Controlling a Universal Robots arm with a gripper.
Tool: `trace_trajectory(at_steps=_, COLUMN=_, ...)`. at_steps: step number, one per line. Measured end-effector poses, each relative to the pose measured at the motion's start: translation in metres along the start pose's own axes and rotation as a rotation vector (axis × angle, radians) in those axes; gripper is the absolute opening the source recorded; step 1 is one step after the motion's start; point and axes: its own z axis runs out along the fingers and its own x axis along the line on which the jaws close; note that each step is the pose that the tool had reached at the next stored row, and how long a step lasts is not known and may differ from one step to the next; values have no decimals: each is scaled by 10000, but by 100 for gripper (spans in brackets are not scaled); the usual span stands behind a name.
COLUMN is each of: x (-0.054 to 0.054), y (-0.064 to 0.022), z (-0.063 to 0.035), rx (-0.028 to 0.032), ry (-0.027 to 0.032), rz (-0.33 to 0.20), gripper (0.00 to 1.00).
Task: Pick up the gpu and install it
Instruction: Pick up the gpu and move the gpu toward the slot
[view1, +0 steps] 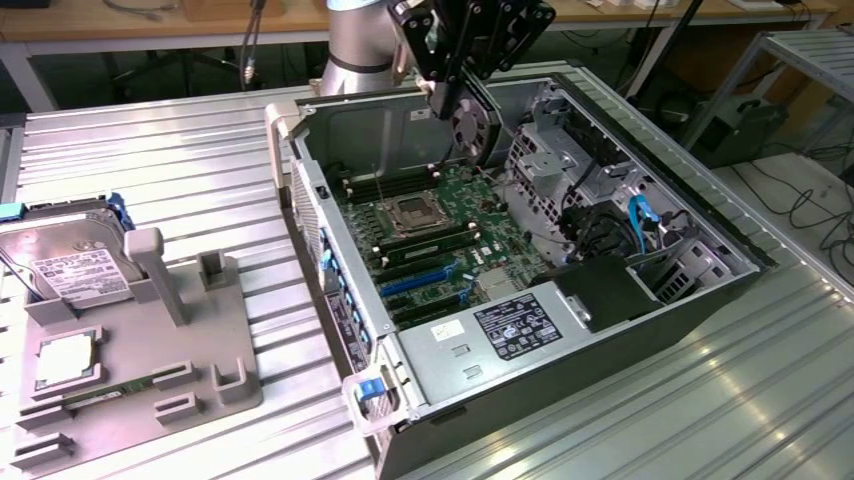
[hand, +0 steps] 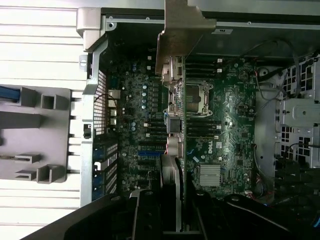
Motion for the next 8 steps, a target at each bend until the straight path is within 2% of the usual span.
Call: trace_trajectory(at_steps=8, x=-86, y=-2, z=2, rx=0, ry=0, rz=-2, gripper=28)
